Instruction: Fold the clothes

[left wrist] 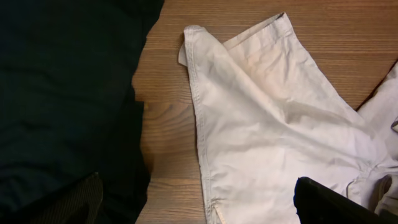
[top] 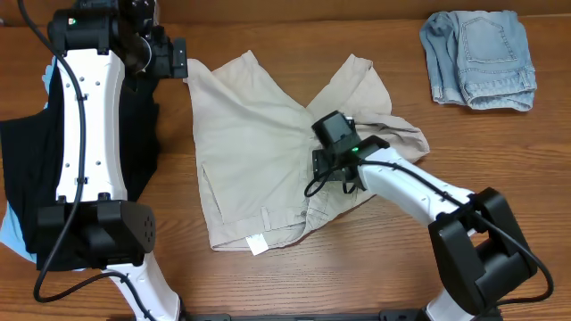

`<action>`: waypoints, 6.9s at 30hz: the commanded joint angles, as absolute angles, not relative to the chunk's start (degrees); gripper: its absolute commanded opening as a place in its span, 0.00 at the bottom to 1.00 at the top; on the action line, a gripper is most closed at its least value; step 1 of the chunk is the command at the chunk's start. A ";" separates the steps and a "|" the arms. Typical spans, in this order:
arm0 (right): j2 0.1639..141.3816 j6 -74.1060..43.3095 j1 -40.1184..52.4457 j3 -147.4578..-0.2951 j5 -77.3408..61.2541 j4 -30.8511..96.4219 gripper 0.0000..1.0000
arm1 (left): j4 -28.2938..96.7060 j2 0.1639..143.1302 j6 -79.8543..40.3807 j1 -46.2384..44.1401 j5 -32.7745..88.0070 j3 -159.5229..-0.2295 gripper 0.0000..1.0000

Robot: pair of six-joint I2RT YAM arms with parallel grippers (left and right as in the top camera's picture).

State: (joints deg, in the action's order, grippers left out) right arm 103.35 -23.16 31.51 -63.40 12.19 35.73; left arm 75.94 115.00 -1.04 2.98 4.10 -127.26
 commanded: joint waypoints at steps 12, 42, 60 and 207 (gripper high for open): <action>103.26 -17.26 33.82 -67.33 15.14 31.11 0.72 | 75.61 114.65 0.25 2.74 4.51 -127.66 1.00; 107.31 -17.58 33.04 -67.24 22.70 27.59 0.47 | 75.81 114.65 0.25 2.74 4.49 -127.66 1.00; 106.83 -20.32 33.04 -74.61 16.14 38.37 0.36 | 75.59 114.65 0.25 2.74 4.49 -127.66 1.00; 113.01 1.30 15.59 -63.75 5.76 11.62 0.82 | 71.24 116.97 1.13 2.59 4.54 -124.75 1.00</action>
State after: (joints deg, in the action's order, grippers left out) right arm 111.22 0.34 15.88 -62.67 2.17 11.97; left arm 71.26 116.29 0.21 2.96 4.10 -125.05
